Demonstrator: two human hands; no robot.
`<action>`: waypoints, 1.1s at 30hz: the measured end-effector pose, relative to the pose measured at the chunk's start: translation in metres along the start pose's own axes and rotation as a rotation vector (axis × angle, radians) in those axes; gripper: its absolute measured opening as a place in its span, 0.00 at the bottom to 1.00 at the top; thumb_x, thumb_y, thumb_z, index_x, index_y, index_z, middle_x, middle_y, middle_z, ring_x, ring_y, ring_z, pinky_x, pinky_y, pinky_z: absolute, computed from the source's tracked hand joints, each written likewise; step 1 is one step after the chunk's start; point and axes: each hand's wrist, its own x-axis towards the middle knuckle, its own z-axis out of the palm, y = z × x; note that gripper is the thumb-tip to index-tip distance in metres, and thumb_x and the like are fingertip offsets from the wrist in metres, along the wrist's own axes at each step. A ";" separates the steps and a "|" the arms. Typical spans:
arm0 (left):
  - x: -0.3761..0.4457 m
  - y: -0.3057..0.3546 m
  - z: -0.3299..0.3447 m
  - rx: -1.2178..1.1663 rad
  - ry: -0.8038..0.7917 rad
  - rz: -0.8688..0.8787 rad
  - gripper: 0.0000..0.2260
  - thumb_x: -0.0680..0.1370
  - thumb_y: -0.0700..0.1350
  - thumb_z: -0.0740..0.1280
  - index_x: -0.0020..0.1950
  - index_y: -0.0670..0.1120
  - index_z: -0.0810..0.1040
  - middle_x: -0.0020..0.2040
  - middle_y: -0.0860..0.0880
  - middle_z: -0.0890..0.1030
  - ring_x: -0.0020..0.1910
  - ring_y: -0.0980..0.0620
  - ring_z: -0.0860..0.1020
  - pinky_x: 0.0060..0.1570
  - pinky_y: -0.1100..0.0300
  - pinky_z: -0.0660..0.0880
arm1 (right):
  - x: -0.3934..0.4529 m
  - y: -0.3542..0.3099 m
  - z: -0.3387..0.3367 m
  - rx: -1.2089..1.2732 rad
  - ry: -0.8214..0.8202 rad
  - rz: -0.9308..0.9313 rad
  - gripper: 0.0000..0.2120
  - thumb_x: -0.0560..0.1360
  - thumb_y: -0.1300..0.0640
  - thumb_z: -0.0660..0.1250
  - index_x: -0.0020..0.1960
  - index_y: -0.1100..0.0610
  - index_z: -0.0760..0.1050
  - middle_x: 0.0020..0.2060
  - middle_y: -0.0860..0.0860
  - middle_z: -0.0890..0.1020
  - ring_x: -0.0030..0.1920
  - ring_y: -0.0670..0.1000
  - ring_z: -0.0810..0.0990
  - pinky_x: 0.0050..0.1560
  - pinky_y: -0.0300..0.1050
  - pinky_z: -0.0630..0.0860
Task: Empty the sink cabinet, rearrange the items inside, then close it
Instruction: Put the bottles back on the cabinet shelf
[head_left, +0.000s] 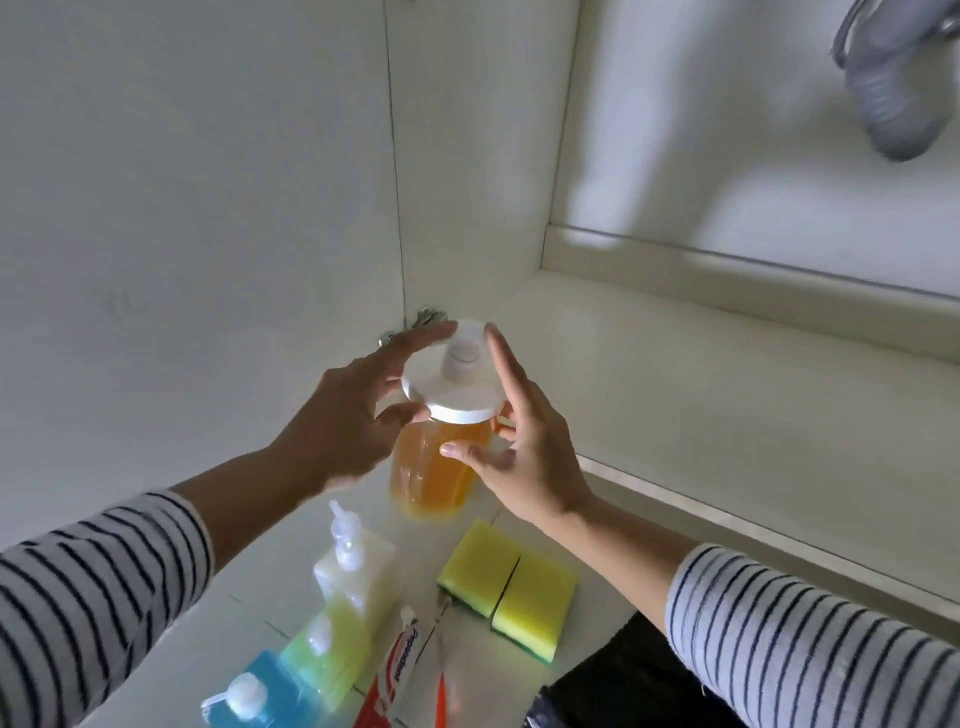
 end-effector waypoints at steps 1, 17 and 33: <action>0.010 0.010 -0.002 -0.008 -0.008 0.004 0.36 0.74 0.37 0.68 0.62 0.76 0.59 0.65 0.61 0.71 0.62 0.56 0.72 0.59 0.64 0.66 | 0.008 -0.003 -0.013 -0.013 0.003 -0.009 0.50 0.65 0.51 0.77 0.73 0.37 0.47 0.64 0.42 0.70 0.52 0.45 0.72 0.55 0.51 0.78; 0.187 0.052 0.071 -0.103 0.026 0.042 0.32 0.75 0.34 0.66 0.70 0.62 0.61 0.69 0.57 0.68 0.69 0.51 0.66 0.58 0.65 0.68 | 0.117 0.083 -0.139 -0.182 0.033 -0.020 0.49 0.65 0.55 0.77 0.72 0.40 0.47 0.68 0.49 0.72 0.50 0.45 0.73 0.57 0.47 0.77; 0.398 -0.076 0.129 -0.271 0.034 -0.002 0.31 0.76 0.34 0.65 0.68 0.66 0.62 0.70 0.45 0.68 0.64 0.55 0.70 0.56 0.67 0.71 | 0.276 0.233 -0.105 -0.196 0.159 0.182 0.50 0.66 0.59 0.76 0.75 0.40 0.47 0.71 0.41 0.66 0.47 0.38 0.73 0.56 0.39 0.74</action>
